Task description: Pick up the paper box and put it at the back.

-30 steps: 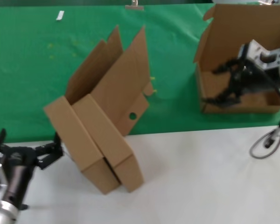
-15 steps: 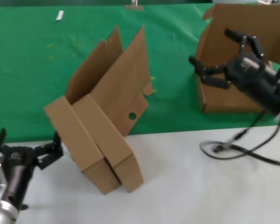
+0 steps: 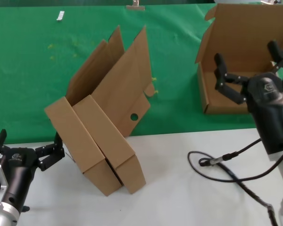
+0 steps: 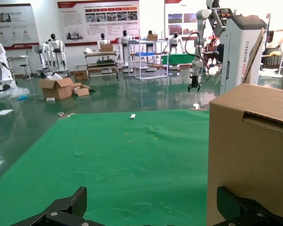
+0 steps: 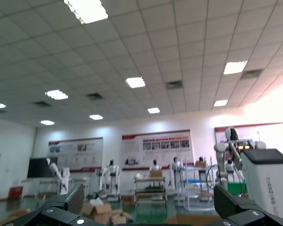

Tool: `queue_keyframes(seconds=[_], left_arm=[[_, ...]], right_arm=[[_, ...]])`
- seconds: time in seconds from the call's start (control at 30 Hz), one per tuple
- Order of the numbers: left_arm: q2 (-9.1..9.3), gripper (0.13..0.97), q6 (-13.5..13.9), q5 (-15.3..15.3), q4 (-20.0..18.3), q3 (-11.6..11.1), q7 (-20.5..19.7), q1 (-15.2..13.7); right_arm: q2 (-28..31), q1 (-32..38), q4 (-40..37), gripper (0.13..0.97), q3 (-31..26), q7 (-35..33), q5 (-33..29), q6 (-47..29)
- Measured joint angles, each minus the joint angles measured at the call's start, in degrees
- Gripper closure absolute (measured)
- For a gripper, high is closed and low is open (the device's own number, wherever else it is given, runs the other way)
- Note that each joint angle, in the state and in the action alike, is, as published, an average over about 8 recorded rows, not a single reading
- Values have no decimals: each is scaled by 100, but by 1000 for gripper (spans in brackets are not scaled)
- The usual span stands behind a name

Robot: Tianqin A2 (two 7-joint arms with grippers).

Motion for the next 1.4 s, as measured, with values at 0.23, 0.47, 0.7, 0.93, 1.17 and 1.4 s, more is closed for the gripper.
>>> queue_keyframes(seconds=[0.23,0.47,0.7,0.93,1.17,1.4], left_arm=[[0,132,0,0,0,0,0,0],[0,132,0,0,0,0,0,0],[0,132,0,-1,0,0,0,0],[0,132,0,0,0,0,0,0],[0,132,0,-1,0,0,0,0],[0,132,0,-1,0,0,1,0]], right_arm=[[120,-225,274,129,-171,417,-299,441],[249,-503,611,129,-364,892,-626,952],[382,-791,957,129,-563,1377,-960,1477],[514,-1076,1302,129,-760,1861,-1295,2000],[644,-1358,1644,129,-955,2339,-1625,2517],[776,-1643,1989,129,-1154,2824,-1960,3042]])
